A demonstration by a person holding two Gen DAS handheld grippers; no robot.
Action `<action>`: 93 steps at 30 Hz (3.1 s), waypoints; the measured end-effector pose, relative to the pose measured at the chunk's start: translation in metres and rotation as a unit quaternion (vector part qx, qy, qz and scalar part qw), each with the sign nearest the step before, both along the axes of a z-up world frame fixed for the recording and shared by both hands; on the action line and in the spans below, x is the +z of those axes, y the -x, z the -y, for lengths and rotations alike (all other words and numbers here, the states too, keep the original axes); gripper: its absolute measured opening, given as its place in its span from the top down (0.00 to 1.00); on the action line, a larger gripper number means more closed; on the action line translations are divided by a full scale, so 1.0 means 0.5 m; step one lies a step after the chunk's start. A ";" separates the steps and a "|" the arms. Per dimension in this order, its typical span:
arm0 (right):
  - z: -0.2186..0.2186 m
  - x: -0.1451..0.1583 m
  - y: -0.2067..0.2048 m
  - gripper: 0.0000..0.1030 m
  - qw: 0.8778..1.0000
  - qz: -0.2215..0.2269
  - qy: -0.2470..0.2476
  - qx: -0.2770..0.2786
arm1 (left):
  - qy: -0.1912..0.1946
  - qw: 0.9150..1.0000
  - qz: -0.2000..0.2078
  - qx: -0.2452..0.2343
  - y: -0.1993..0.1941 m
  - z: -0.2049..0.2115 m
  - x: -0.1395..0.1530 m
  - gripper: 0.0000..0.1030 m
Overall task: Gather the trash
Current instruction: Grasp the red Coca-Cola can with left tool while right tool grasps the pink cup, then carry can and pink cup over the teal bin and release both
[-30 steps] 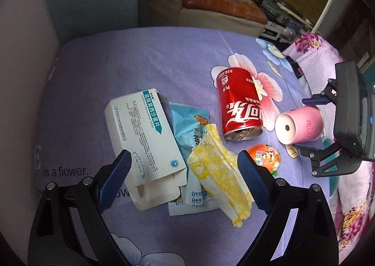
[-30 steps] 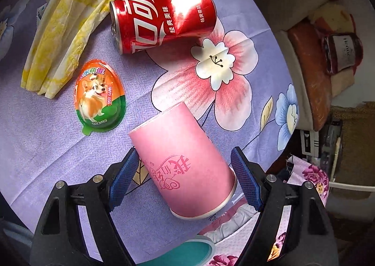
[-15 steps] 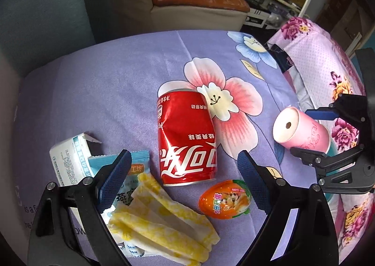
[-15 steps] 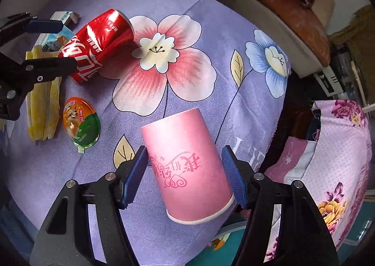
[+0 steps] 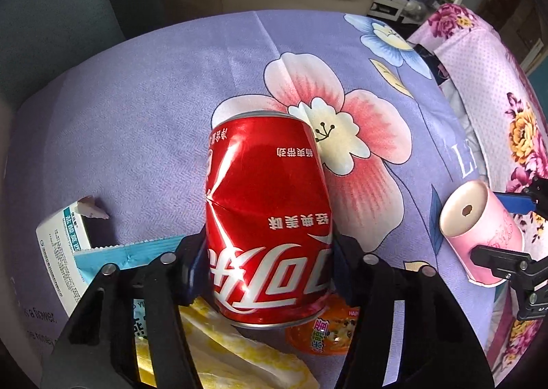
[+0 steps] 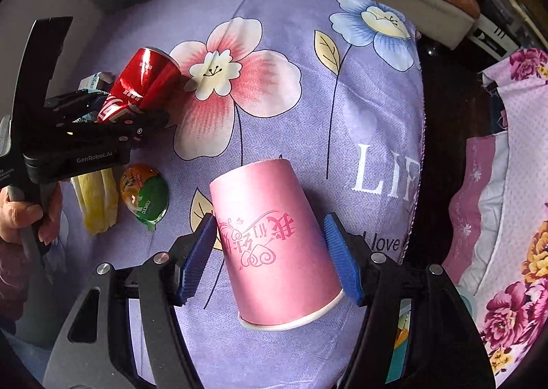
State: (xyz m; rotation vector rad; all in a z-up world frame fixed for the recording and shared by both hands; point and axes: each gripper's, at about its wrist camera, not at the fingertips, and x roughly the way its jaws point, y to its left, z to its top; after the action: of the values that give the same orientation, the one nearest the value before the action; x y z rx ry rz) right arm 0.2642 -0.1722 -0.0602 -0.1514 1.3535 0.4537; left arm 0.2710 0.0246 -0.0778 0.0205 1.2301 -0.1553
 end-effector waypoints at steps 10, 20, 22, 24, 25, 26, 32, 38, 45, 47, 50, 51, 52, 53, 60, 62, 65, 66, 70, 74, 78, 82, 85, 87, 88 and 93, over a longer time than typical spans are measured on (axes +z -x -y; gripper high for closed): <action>-0.013 -0.038 0.015 0.39 1.000 -0.022 0.012 -0.010 | -0.001 0.999 0.041 -0.020 0.063 0.026 0.058 0.43; 0.012 0.022 0.099 0.42 0.997 0.010 -0.058 -0.048 | 0.043 0.997 0.039 -0.042 0.181 0.048 0.087 0.43; 0.030 0.036 0.122 0.42 0.994 0.019 -0.082 -0.068 | 0.049 0.997 0.036 -0.048 0.203 0.062 0.086 0.43; 0.048 0.046 0.141 0.42 0.990 0.022 -0.104 -0.089 | 0.054 0.997 0.031 -0.055 0.222 0.079 0.084 0.43; 0.058 0.048 0.151 0.42 0.988 0.023 -0.113 -0.098 | 0.055 0.996 0.030 -0.059 0.231 0.088 0.082 0.43; 0.069 0.048 0.161 0.42 0.986 0.024 -0.121 -0.108 | 0.057 0.996 0.028 -0.062 0.238 0.098 0.081 0.43; 0.117 0.037 0.218 0.42 0.978 0.025 -0.143 -0.151 | 0.066 0.994 0.025 -0.082 0.282 0.156 0.071 0.42; 0.160 0.037 0.267 0.42 0.970 0.037 -0.163 -0.176 | 0.053 0.993 0.020 -0.103 0.321 0.207 0.059 0.42; 0.233 0.048 0.303 0.42 0.958 0.056 -0.188 -0.208 | 0.024 0.991 0.030 -0.130 0.355 0.282 0.059 0.42; 0.261 0.050 0.310 0.42 0.954 0.062 -0.194 -0.222 | 0.017 0.989 0.034 -0.143 0.362 0.311 0.062 0.42; 0.305 0.052 0.324 0.42 0.948 0.069 -0.198 -0.241 | 0.008 0.986 0.038 -0.163 0.370 0.357 0.063 0.42; 0.320 0.050 0.328 0.42 0.946 0.071 -0.199 -0.247 | 0.006 0.985 0.039 -0.170 0.373 0.374 0.063 0.42; 0.336 0.047 0.334 0.42 0.944 0.072 -0.198 -0.255 | 0.005 0.984 0.039 -0.176 0.376 0.390 0.063 0.42; 0.352 0.044 0.338 0.42 0.942 0.073 -0.198 -0.262 | 0.004 0.982 0.039 -0.183 0.377 0.406 0.062 0.42; 0.469 0.015 0.377 0.42 0.925 0.078 -0.197 -0.317 | -0.005 0.974 0.038 -0.224 0.385 0.515 0.051 0.42; 0.502 0.011 0.388 0.42 0.920 0.083 -0.193 -0.332 | -0.008 0.971 0.038 -0.234 0.386 0.544 0.047 0.42; 0.546 0.004 0.402 0.42 0.912 0.088 -0.188 -0.353 | -0.008 0.969 0.034 -0.246 0.383 0.585 0.042 0.42; 0.558 0.001 0.407 0.42 0.910 0.089 -0.186 -0.360 | -0.007 0.968 0.033 -0.250 0.382 0.599 0.041 0.42; 0.600 -0.016 0.421 0.42 0.902 0.092 -0.175 -0.384 | -0.004 0.964 0.026 -0.264 0.377 0.649 0.029 0.42; 0.632 -0.037 0.431 0.42 0.896 0.084 -0.176 -0.400 | -0.005 0.962 0.016 -0.274 0.371 0.685 0.010 0.42; 0.647 -0.049 0.435 0.42 0.894 0.079 -0.171 -0.407 | -0.006 0.961 0.008 -0.277 0.365 0.702 -0.008 0.42; 0.650 -0.054 0.434 0.42 0.895 0.078 -0.159 -0.409 | -0.003 0.962 -0.001 -0.272 0.355 0.707 -0.024 0.42; 0.648 -0.061 0.430 0.42 0.895 0.073 -0.157 -0.410 | -0.001 0.963 -0.007 -0.269 0.350 0.708 -0.033 0.42; 0.646 -0.066 0.428 0.42 0.895 0.069 -0.154 -0.412 | 0.000 0.964 -0.010 -0.267 0.347 0.706 -0.037 0.41; 0.646 -0.068 0.426 0.42 0.896 0.068 -0.153 -0.412 | 0.001 0.964 -0.012 -0.265 0.346 0.704 -0.039 0.40; 0.641 -0.074 0.417 0.42 0.897 0.063 -0.146 -0.413 | -0.001 0.966 -0.004 -0.259 0.342 0.697 -0.036 0.21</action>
State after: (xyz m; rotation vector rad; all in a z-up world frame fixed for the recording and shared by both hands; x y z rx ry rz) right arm 0.0557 -0.4926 -0.0972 0.6210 1.0835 -0.0812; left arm 0.1001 -0.3239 -0.0956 0.3462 1.2109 -0.6098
